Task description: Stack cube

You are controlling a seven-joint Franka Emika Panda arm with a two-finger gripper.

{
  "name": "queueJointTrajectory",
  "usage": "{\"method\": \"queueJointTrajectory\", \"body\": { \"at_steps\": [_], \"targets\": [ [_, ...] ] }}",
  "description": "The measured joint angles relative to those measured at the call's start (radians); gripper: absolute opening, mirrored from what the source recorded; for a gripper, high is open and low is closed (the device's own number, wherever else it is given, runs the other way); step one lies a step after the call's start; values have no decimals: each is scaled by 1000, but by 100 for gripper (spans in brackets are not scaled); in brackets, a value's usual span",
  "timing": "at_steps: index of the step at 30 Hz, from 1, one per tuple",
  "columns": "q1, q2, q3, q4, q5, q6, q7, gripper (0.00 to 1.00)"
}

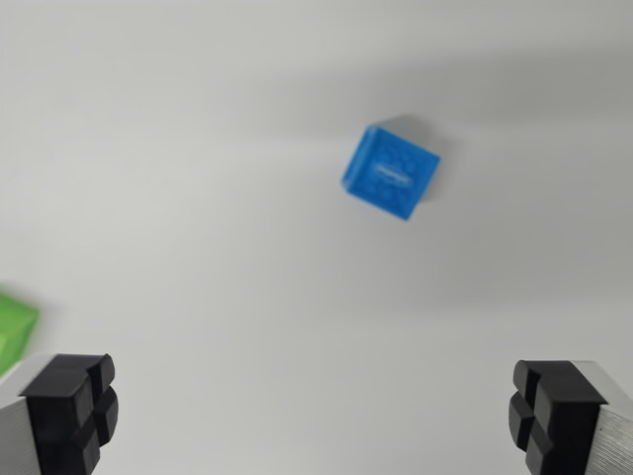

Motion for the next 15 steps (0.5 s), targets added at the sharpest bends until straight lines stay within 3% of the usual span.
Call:
{"method": "queueJointTrajectory", "body": {
  "at_steps": [15],
  "targets": [
    [0,29,-10,-23,1,46,28,100]
  ]
}}
